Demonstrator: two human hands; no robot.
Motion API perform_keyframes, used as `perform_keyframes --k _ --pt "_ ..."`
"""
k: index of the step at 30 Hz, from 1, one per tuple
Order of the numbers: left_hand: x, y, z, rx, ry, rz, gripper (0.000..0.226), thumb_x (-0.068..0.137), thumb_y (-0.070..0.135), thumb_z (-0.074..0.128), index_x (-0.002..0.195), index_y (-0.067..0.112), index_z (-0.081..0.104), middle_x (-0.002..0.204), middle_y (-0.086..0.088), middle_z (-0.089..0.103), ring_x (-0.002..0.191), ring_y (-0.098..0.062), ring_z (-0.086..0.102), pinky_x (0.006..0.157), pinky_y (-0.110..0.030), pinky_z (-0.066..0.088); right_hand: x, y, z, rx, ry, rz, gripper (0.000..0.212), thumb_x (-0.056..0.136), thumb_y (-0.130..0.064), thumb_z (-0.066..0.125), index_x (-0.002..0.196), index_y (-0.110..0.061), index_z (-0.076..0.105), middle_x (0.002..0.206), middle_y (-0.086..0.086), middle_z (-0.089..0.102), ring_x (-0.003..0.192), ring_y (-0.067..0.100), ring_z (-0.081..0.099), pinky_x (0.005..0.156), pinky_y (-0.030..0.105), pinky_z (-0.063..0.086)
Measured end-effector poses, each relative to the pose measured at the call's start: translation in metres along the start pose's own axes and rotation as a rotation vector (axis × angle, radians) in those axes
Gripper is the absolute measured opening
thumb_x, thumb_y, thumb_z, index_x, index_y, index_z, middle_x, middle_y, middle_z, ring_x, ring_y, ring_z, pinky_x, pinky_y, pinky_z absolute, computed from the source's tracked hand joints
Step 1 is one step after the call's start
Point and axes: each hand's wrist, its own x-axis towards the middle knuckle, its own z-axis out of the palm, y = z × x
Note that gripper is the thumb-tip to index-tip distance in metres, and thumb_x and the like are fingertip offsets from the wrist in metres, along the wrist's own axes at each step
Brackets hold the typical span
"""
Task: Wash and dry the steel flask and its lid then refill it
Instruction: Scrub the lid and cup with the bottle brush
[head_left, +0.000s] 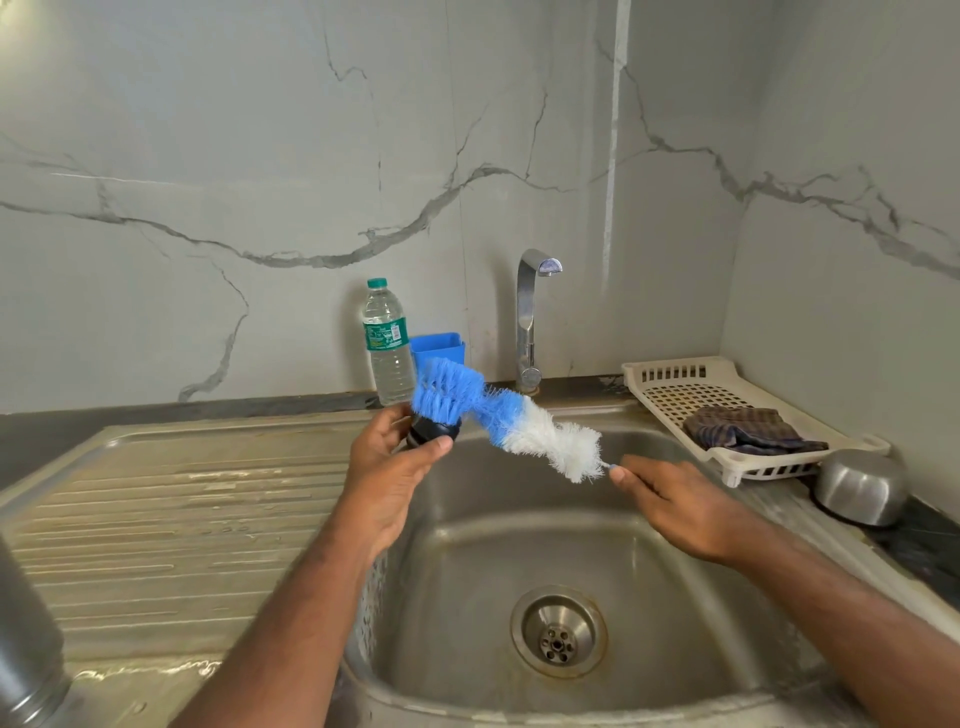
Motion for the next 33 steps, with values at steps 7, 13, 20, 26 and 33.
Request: perform_keyframes --k 7,13,20,26,33 --pt "0.000 0.002 -0.003 -0.093 -0.037 -0.048 0.051 0.082 -0.018 0.068 0.124 0.009 0.061 0.121 -0.013 0.071 0.112 -0.028 0.071 0.100 -0.043 0.054 -0.002 0.002 -0.003 0.006 0.016 -0.007 0.041 0.105 -0.044 0.040 0.074 -0.019 0.045 0.064 -0.001 0.052 0.060 0.008 0.047 0.062 0.030 0.040" --pt "0.002 0.007 -0.010 -0.048 -0.002 0.006 0.054 0.077 -0.023 0.068 0.115 0.016 0.062 0.113 -0.005 0.074 0.108 -0.023 0.072 0.089 -0.034 0.059 -0.002 0.006 -0.005 0.012 0.020 -0.008 0.041 0.105 -0.047 0.039 0.073 -0.022 0.044 0.066 0.000 0.053 0.064 0.013 0.050 0.066 0.036 0.045" --pt "0.002 0.000 -0.006 -0.050 -0.053 -0.035 0.054 0.078 -0.022 0.068 0.120 0.012 0.061 0.122 -0.012 0.071 0.112 -0.027 0.071 0.093 -0.038 0.059 -0.001 -0.002 -0.001 0.004 0.010 -0.028 0.041 0.106 -0.044 0.040 0.073 -0.020 0.044 0.063 -0.004 0.049 0.059 0.006 0.046 0.062 0.027 0.040" --pt "0.003 0.002 -0.010 -0.079 -0.006 -0.032 0.050 0.080 -0.021 0.067 0.118 0.012 0.062 0.119 -0.012 0.072 0.110 -0.026 0.071 0.093 -0.038 0.059 -0.001 0.008 -0.005 0.015 0.040 0.003 0.041 0.105 -0.046 0.039 0.072 -0.023 0.044 0.063 -0.005 0.050 0.059 0.005 0.045 0.064 0.035 0.044" --pt "0.006 0.004 -0.012 -0.108 0.009 -0.058 0.032 0.087 -0.004 0.068 0.117 0.007 0.063 0.118 -0.016 0.072 0.111 -0.032 0.070 0.100 -0.046 0.054 0.000 0.007 -0.005 0.023 0.043 -0.007 0.040 0.105 -0.044 0.042 0.070 -0.024 0.043 0.063 -0.006 0.049 0.061 0.005 0.046 0.062 0.029 0.039"
